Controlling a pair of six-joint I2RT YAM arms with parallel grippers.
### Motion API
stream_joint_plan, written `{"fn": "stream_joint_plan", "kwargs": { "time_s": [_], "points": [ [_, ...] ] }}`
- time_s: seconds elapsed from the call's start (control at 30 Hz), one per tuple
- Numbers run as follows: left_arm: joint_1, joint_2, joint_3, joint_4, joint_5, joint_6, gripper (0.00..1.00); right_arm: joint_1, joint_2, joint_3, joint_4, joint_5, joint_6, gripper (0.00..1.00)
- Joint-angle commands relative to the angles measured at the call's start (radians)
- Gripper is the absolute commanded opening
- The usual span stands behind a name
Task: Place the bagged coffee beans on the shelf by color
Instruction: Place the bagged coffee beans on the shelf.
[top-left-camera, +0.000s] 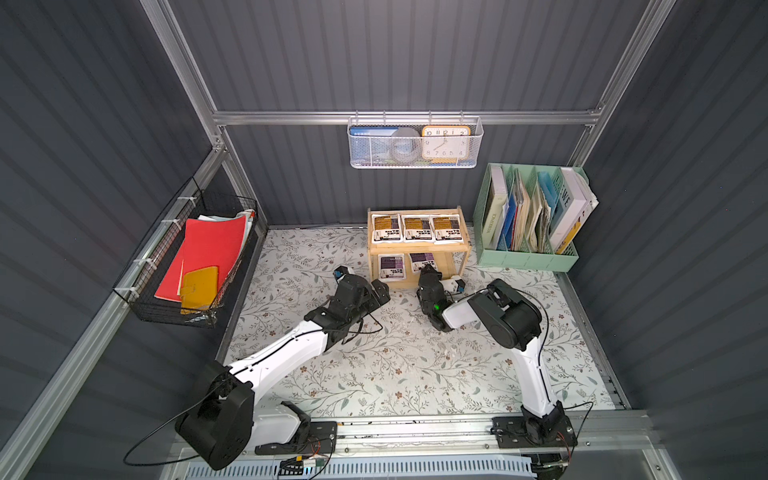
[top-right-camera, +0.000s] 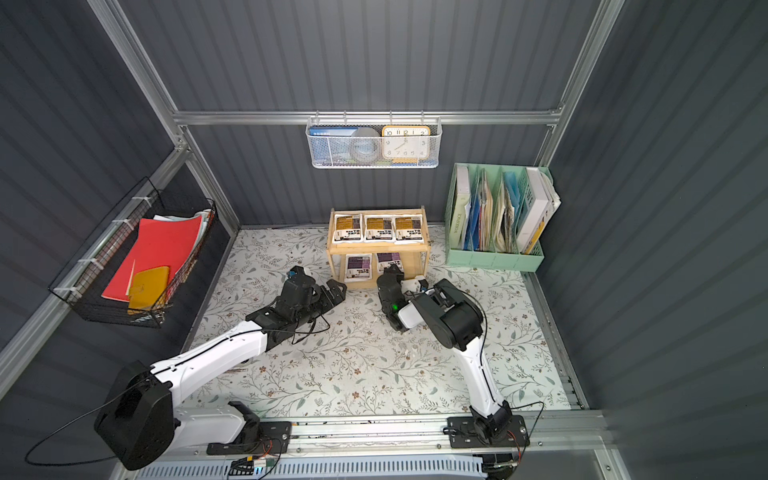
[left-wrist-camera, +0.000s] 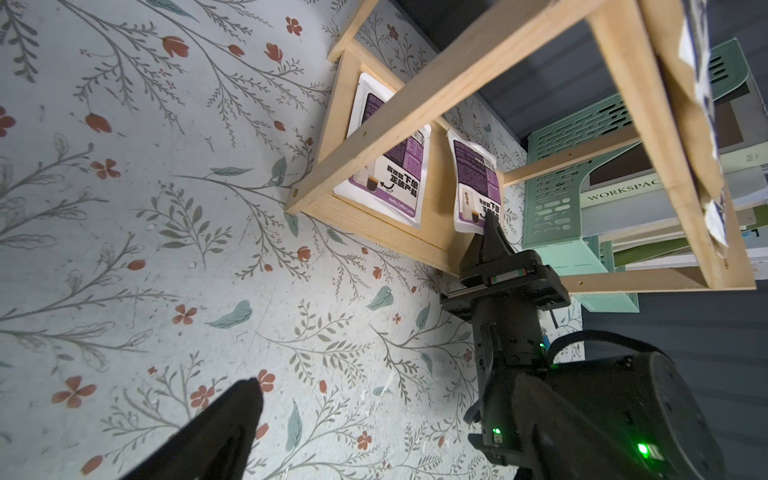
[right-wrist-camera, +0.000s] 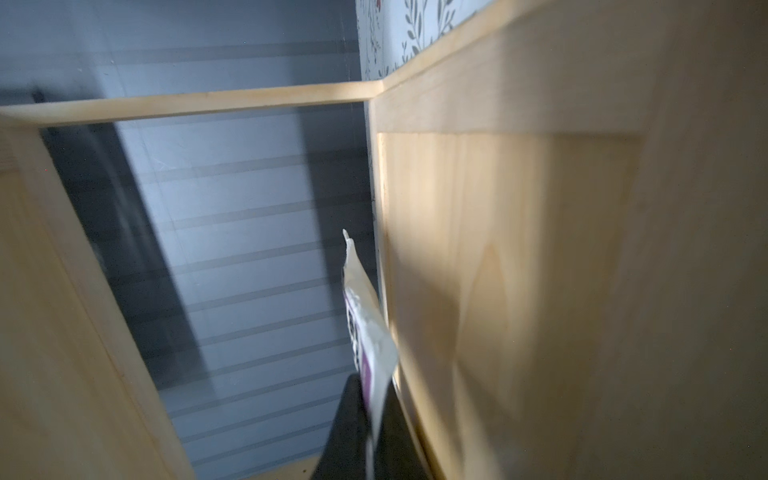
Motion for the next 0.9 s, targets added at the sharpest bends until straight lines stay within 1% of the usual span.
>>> {"fn": "stream_joint_plan", "kwargs": {
  "time_s": [0.0, 0.03, 0.07, 0.13, 0.2, 0.3, 0.47, 0.67, 0.7, 0.73, 0.87],
  "points": [
    [0.003, -0.016, -0.012, 0.012, 0.005, 0.017, 1.00, -0.008, 0.015, 0.021, -0.067, 0.004, 0.011, 0.01],
    [0.002, -0.013, -0.013, 0.013, 0.005, 0.016, 1.00, -0.009, 0.018, 0.023, -0.071, 0.000, 0.008, 0.02],
    [0.002, -0.014, -0.011, 0.013, 0.005, 0.016, 1.00, -0.009, 0.021, 0.027, -0.076, -0.003, 0.009, 0.06],
    [0.002, -0.013, -0.012, 0.013, 0.005, 0.014, 1.00, -0.009, 0.025, 0.033, -0.085, -0.012, 0.007, 0.19],
    [0.003, -0.016, -0.011, 0.012, 0.003, 0.012, 1.00, -0.008, 0.019, 0.032, -0.096, -0.020, 0.005, 0.35],
    [0.002, -0.017, -0.011, 0.011, 0.000, 0.009, 1.00, -0.009, 0.002, 0.022, -0.108, -0.041, -0.004, 0.50],
    [0.002, -0.028, -0.016, 0.007, -0.005, 0.004, 1.00, -0.003, -0.040, -0.017, -0.117, -0.061, -0.010, 0.63],
    [0.002, -0.053, -0.011, -0.015, -0.020, 0.003, 1.00, 0.003, -0.119, -0.073, -0.194, -0.088, -0.013, 0.80],
    [0.002, -0.060, -0.011, -0.019, -0.024, 0.003, 1.00, 0.003, -0.135, -0.083, -0.211, -0.094, -0.012, 0.87],
    [0.003, -0.064, -0.011, -0.022, -0.026, 0.002, 1.00, 0.004, -0.149, -0.092, -0.221, -0.098, -0.022, 0.98],
    [0.002, -0.088, -0.002, -0.044, -0.044, 0.003, 1.00, 0.016, -0.213, -0.133, -0.263, -0.123, -0.049, 0.99]
  ]
}}
